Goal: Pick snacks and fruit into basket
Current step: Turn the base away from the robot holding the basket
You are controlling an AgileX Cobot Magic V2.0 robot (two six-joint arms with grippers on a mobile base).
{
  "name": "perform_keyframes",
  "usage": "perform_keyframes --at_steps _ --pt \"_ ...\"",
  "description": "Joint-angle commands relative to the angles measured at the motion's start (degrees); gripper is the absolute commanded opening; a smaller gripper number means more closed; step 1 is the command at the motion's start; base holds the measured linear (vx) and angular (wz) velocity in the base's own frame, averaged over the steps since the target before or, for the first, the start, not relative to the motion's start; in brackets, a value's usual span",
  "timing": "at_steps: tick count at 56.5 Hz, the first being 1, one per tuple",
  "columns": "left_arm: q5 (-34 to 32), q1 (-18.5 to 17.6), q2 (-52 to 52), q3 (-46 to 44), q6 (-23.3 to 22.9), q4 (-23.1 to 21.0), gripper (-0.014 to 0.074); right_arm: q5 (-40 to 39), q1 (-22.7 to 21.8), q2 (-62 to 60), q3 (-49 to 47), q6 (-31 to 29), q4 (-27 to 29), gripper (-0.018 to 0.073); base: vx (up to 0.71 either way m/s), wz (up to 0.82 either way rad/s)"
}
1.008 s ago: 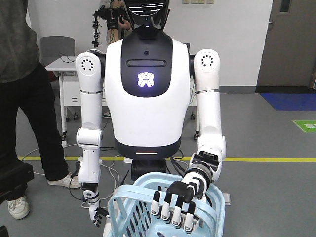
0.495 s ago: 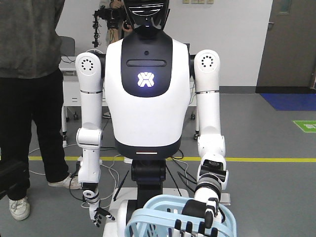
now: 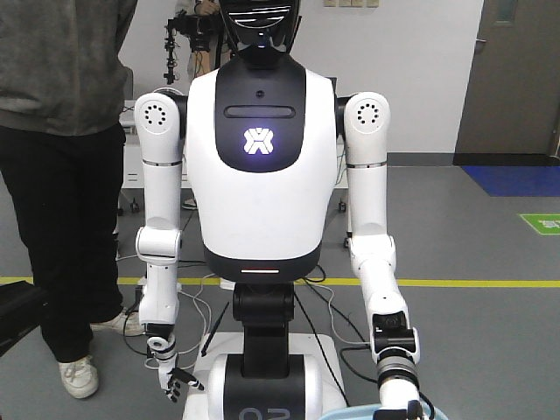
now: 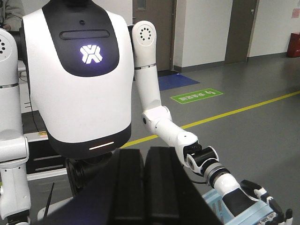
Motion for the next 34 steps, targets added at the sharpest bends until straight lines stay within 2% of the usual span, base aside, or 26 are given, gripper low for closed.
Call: perform_keyframes --at_steps 1,18,34 --pt "1.05 -0.02 -0.3 -1.66 -0.44 1.19 0.0003 -4.48 -0.24 0.62 -1.35 -0.15 -1.7 -0.0009 0.0 0.01" --pt "1.05 -0.02 -0.22 -1.66 -0.44 1.19 0.0003 -4.53 -0.24 0.62 -1.35 -0.15 -1.7 -0.0009 -0.05 0.11" --pt "1.05 -0.02 -0.32 -1.66 -0.44 1.19 0.0003 -4.48 -0.24 0.62 -1.35 -0.15 -1.7 -0.0009 -0.1 0.35"
